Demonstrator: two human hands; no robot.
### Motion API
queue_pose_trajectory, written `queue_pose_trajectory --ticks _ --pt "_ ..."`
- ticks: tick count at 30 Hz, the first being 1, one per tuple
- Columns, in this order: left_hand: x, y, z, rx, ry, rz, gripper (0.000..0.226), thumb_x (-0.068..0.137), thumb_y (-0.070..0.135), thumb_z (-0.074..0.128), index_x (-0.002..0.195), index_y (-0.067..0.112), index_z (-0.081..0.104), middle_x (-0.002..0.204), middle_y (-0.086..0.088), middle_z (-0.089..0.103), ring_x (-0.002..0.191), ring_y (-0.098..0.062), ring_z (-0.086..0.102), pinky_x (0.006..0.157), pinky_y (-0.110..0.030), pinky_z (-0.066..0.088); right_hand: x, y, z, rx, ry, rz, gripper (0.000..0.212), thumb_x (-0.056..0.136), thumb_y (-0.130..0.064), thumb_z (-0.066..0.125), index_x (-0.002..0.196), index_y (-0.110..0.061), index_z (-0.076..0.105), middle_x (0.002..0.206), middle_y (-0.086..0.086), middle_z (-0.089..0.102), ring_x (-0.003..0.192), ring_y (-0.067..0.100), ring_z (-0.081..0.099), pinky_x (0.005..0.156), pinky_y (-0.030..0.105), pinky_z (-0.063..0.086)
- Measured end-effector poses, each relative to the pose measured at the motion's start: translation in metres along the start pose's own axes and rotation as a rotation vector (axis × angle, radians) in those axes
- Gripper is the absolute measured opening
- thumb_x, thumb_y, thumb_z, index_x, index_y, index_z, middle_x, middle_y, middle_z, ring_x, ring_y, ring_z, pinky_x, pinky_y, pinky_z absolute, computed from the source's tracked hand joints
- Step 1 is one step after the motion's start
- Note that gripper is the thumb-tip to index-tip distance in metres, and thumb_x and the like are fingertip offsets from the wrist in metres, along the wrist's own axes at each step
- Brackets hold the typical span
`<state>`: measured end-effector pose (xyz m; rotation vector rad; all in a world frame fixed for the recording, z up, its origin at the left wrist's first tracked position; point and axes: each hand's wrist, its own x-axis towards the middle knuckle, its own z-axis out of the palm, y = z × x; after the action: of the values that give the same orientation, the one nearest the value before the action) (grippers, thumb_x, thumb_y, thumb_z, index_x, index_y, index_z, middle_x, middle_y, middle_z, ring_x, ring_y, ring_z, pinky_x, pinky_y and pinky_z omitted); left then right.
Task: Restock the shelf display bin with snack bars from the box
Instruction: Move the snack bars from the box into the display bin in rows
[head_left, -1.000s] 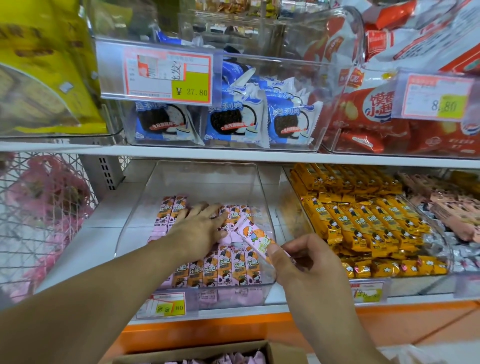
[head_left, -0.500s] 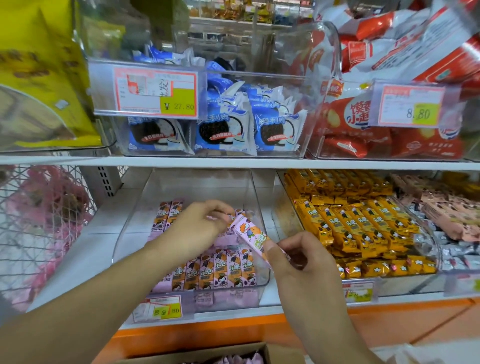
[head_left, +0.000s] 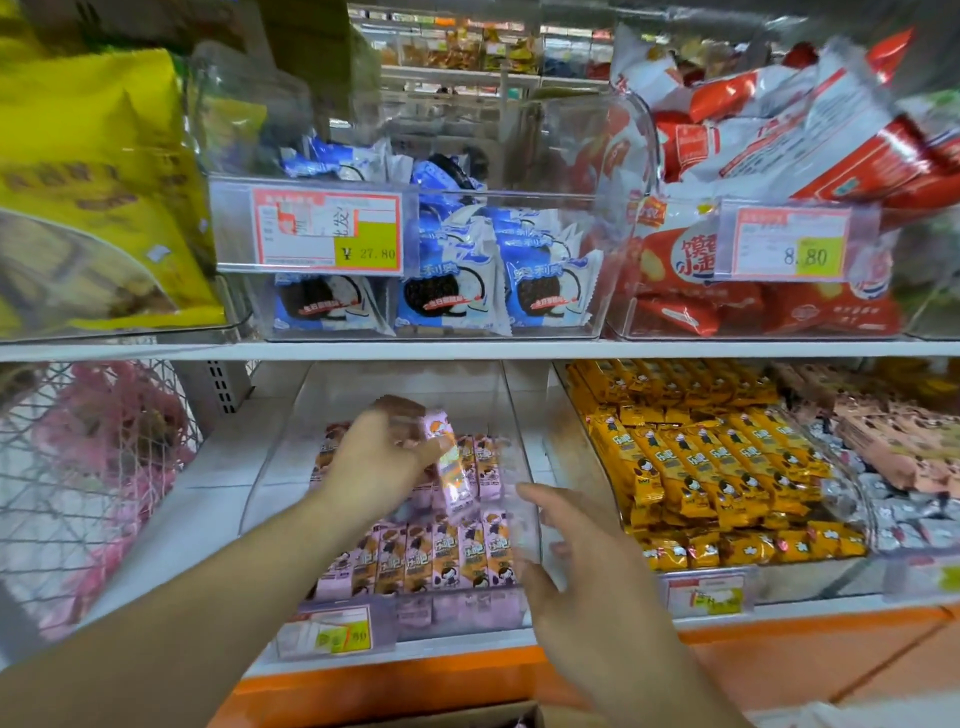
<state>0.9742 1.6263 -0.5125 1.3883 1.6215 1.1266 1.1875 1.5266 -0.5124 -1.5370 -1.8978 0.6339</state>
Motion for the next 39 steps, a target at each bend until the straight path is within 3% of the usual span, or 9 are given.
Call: queue_pose_trajectory --ticks 7,13,16,18,21,25,29,33,39 --pt "0.060 -0.025 0.020 0.563 -0.049 0.070 0.045 0.095 0.037 0.072 0.136 0.021 0.062 0.115 -0.001 0.075 0.106 -0.021 0.070 0.093 -0.031 0.056 0.008 0.016 0.010 0.010 0.094 -0.077 0.059 0.093 -0.010 0.074 0.138 -0.045 0.059 0.130 -0.038 0.049 0.119 -0.002 0.053 0.107 0.030 0.051" --pt "0.053 -0.026 0.016 0.702 -0.112 0.326 0.038 0.097 0.041 0.067 0.132 0.025 0.067 0.137 0.000 0.066 0.115 -0.019 0.066 0.097 -0.026 0.050 0.008 0.020 0.008 -0.030 0.075 -0.095 0.058 0.095 -0.013 0.072 0.135 -0.051 0.056 0.120 -0.050 0.042 0.113 -0.009 0.050 0.094 0.000 0.039" --pt "0.042 -0.024 0.005 0.933 -0.365 0.367 0.071 0.090 0.062 0.067 0.149 0.026 0.051 0.155 0.007 0.051 0.132 -0.020 0.056 0.109 -0.032 0.045 0.005 0.018 0.007 -0.025 0.041 -0.070 0.059 0.097 -0.015 0.072 0.138 -0.053 0.053 0.119 -0.052 0.039 0.114 -0.007 0.051 0.096 0.003 0.040" --pt "0.041 -0.028 -0.002 1.130 -0.392 0.433 0.085 0.087 0.066 0.067 0.156 0.026 0.039 0.162 0.007 0.042 0.142 -0.022 0.049 0.116 -0.042 0.043 0.005 0.017 0.007 -0.021 0.031 -0.057 0.061 0.097 -0.014 0.072 0.138 -0.055 0.052 0.119 -0.053 0.038 0.113 -0.006 0.052 0.091 0.000 0.039" --pt "0.044 -0.032 -0.013 1.244 -0.331 0.404 0.079 0.084 0.059 0.072 0.149 0.023 0.046 0.151 0.000 0.056 0.133 -0.024 0.056 0.111 -0.046 0.047 0.004 0.015 0.006 -0.018 0.032 -0.036 0.062 0.097 -0.012 0.071 0.138 -0.055 0.052 0.116 -0.052 0.038 0.110 -0.006 0.054 0.083 -0.006 0.036" --pt "0.049 -0.030 -0.030 1.460 -0.267 0.332 0.072 0.081 0.067 0.070 0.138 0.025 0.055 0.133 0.003 0.066 0.122 -0.023 0.060 0.107 -0.044 0.045 0.003 0.014 0.005 -0.023 0.030 -0.033 0.062 0.097 -0.010 0.071 0.139 -0.053 0.052 0.115 -0.050 0.038 0.109 -0.005 0.053 0.080 -0.009 0.034" --pt "0.050 -0.032 -0.042 1.453 -0.266 0.265 0.073 0.085 0.069 0.064 0.144 0.028 0.049 0.142 0.004 0.061 0.128 -0.024 0.057 0.110 -0.045 0.042 0.003 0.013 0.006 -0.024 0.038 -0.044 0.063 0.097 -0.009 0.071 0.137 -0.054 0.052 0.113 -0.049 0.039 0.109 -0.004 0.053 0.083 -0.005 0.037" --pt "0.041 -0.027 -0.044 1.430 -0.309 0.254 0.078 0.089 0.066 0.060 0.153 0.025 0.041 0.156 0.001 0.048 0.141 -0.024 0.045 0.118 -0.046 0.036 0.004 0.015 0.006 -0.032 0.033 -0.065 0.062 0.098 -0.010 0.070 0.141 -0.050 0.052 0.114 -0.045 0.039 0.117 0.001 0.054 0.106 0.019 0.045" --pt "-0.013 0.002 -0.057 1.191 -0.315 0.327 0.068 0.096 0.055 0.061 0.154 0.024 0.043 0.157 -0.005 0.049 0.141 -0.028 0.048 0.115 -0.043 0.041 -0.008 0.011 0.000 -0.088 0.066 -0.131 0.059 0.096 -0.015 0.072 0.148 -0.036 0.054 0.129 -0.021 0.052 0.122 0.012 0.057 0.101 0.017 0.040"
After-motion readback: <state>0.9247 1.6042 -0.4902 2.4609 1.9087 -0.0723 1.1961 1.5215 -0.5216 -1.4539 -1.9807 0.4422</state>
